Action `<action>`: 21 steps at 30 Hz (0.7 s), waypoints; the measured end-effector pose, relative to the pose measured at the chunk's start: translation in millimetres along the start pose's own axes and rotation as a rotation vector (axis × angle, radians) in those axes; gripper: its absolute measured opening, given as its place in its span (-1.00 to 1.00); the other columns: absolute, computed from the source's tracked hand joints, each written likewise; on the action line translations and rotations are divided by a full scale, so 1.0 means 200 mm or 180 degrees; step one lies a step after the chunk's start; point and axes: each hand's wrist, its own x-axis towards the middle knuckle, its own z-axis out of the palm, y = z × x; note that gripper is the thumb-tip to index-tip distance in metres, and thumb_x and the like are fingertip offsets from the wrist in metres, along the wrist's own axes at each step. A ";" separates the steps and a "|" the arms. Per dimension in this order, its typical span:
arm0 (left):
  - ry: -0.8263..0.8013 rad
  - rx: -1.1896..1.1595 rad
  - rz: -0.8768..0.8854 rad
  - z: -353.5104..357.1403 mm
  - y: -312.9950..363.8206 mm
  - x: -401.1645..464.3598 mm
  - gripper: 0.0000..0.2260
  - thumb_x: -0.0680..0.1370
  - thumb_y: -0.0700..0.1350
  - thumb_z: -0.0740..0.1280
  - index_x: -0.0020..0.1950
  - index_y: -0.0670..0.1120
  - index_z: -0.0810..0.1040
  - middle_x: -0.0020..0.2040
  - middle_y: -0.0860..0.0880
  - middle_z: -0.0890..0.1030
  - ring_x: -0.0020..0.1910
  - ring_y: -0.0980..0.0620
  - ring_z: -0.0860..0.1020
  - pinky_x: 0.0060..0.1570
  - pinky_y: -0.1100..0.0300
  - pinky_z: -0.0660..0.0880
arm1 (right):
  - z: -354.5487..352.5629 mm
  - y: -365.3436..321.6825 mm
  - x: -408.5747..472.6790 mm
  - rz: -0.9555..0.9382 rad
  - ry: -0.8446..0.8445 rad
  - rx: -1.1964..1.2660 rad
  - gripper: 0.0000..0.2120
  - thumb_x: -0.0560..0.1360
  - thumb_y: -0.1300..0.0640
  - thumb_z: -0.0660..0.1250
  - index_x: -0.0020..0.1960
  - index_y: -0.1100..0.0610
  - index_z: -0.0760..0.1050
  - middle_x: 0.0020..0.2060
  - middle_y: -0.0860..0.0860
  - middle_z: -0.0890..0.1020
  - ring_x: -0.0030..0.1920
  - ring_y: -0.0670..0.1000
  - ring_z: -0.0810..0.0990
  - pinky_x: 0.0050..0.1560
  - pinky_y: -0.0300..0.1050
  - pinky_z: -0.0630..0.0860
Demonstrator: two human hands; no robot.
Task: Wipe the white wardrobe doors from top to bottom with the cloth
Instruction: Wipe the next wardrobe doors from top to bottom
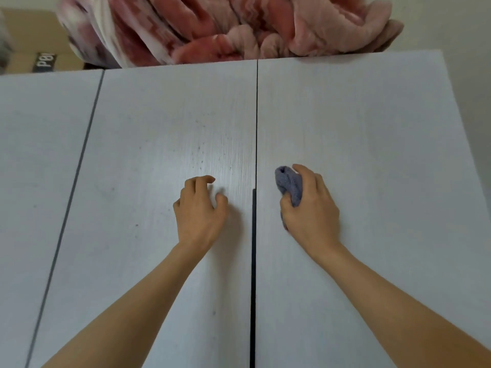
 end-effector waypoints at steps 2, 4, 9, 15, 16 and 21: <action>-0.0040 0.0206 0.0036 -0.07 -0.06 0.06 -0.68 0.57 -0.12 0.20 0.32 -0.10 0.40 0.31 -0.05 0.39 0.17 -0.04 0.45 0.22 0.09 0.21 | 0.05 -0.07 0.07 0.0112 0.0012 -0.0077 -0.54 0.51 0.20 0.25 0.39 0.10 0.28 0.18 0.07 0.50 0.09 0.11 0.50 -0.12 -0.08 0.41; -0.0051 0.0380 0.0090 -0.15 -0.13 0.14 -0.67 0.57 -0.10 0.19 0.34 -0.10 0.40 0.33 -0.06 0.38 0.20 -0.05 0.44 0.24 0.03 0.24 | 0.12 -0.14 0.15 0.0056 0.0072 -0.0210 -0.58 0.53 0.18 0.22 0.38 0.10 0.29 0.17 0.07 0.50 0.07 0.10 0.49 -0.16 -0.08 0.40; 0.0045 0.0753 0.0350 -0.38 -0.33 0.41 -0.65 0.58 -0.09 0.16 0.37 -0.09 0.38 0.37 -0.07 0.36 0.30 -0.07 0.36 0.26 0.00 0.26 | 0.35 -0.35 0.41 -0.0330 0.0338 -0.0858 -0.68 0.53 0.24 0.22 0.28 0.18 0.40 0.07 0.15 0.50 -0.03 0.15 0.48 -0.38 -0.15 0.21; 0.0061 0.1015 0.0586 -0.65 -0.57 0.79 -0.61 0.59 -0.07 0.15 0.42 -0.07 0.31 0.43 -0.07 0.29 0.37 -0.09 0.28 0.29 -0.04 0.27 | 0.54 -0.51 0.72 0.0389 0.0562 -0.1553 -0.69 0.55 0.28 0.19 0.28 0.24 0.33 0.16 0.22 0.42 0.08 0.23 0.44 -0.34 -0.09 0.18; 0.0042 0.1034 0.0576 -0.68 -0.61 0.85 -0.60 0.59 -0.06 0.15 0.43 -0.06 0.29 0.44 -0.07 0.27 0.38 -0.10 0.26 0.30 -0.05 0.26 | 0.57 -0.54 0.75 0.0681 0.0627 -0.1495 -0.68 0.55 0.27 0.18 0.29 0.25 0.32 0.19 0.22 0.40 0.13 0.24 0.42 -0.29 -0.05 0.22; -0.0107 0.1030 0.0553 -0.75 -0.80 1.06 -0.55 0.59 -0.04 0.14 0.48 -0.04 0.21 0.48 -0.07 0.19 0.42 -0.11 0.20 0.31 -0.07 0.23 | 0.90 -0.88 0.73 -0.0073 0.0412 -0.1260 -0.62 0.52 0.25 0.17 0.33 0.17 0.30 0.22 0.10 0.37 0.16 0.14 0.35 -0.24 -0.07 0.26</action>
